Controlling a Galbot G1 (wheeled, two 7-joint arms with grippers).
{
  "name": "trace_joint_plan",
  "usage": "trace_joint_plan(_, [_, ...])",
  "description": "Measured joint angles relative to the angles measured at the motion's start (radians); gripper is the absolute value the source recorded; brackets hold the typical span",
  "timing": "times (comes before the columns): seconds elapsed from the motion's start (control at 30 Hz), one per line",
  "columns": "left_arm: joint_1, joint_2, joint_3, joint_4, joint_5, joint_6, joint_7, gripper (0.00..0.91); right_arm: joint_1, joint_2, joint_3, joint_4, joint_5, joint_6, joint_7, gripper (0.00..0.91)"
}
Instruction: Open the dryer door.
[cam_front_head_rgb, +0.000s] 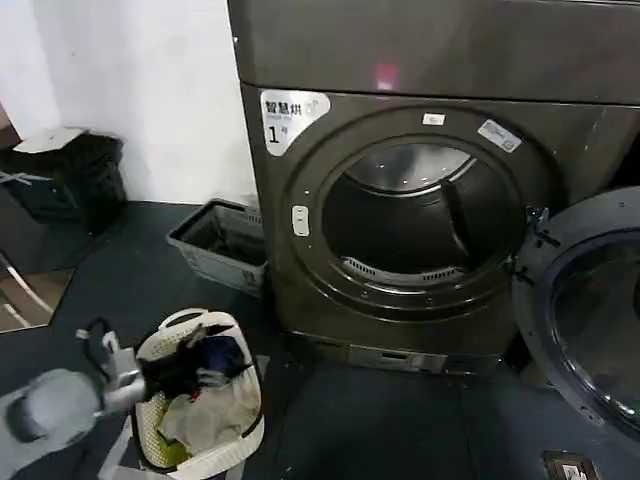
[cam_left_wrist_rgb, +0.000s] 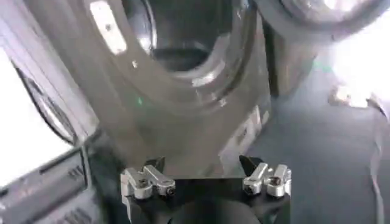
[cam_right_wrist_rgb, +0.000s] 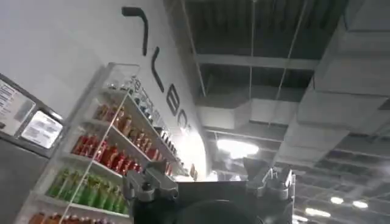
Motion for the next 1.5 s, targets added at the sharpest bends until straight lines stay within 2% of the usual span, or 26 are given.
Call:
trace_joint_plan(0.13, [0.029, 0.077, -0.015, 0.018, 0.031, 0.005, 0.037, 0.907, -0.014, -0.007, 0.008, -0.001, 0.005, -0.003, -0.006, 0.907])
trace_joint_plan(0.43, [0.078, 0.178, -0.02, 0.032, 0.103, 0.085, 0.066, 0.907, -0.051, -0.028, 0.032, -0.011, 0.0, 0.001, -0.009, 0.907])
trace_joint_plan(0.5, [0.09, 0.198, -0.024, 0.032, 0.081, 0.109, 0.071, 0.907, -0.056, -0.029, 0.036, -0.011, 0.001, 0.001, -0.01, 0.907])
trace_joint_plan(0.7, [0.108, 0.229, -0.039, 0.052, 0.125, 0.148, 0.113, 0.907, -0.067, -0.029, 0.038, -0.017, 0.001, 0.011, -0.011, 0.907])
trace_joint_plan(0.87, [0.109, 0.234, -0.046, 0.051, 0.148, 0.2, 0.103, 0.907, -0.067, -0.027, 0.033, -0.013, 0.0, 0.011, -0.013, 0.907])
trace_joint_plan(1.17, [0.109, 0.241, -0.049, 0.049, 0.159, 0.217, 0.104, 0.907, -0.077, -0.022, 0.037, -0.003, 0.001, 0.015, -0.015, 0.907])
trace_joint_plan(1.5, [0.11, 0.243, -0.052, 0.066, 0.23, 0.218, 0.155, 0.907, -0.089, -0.027, 0.056, -0.009, 0.003, 0.014, -0.015, 0.907])
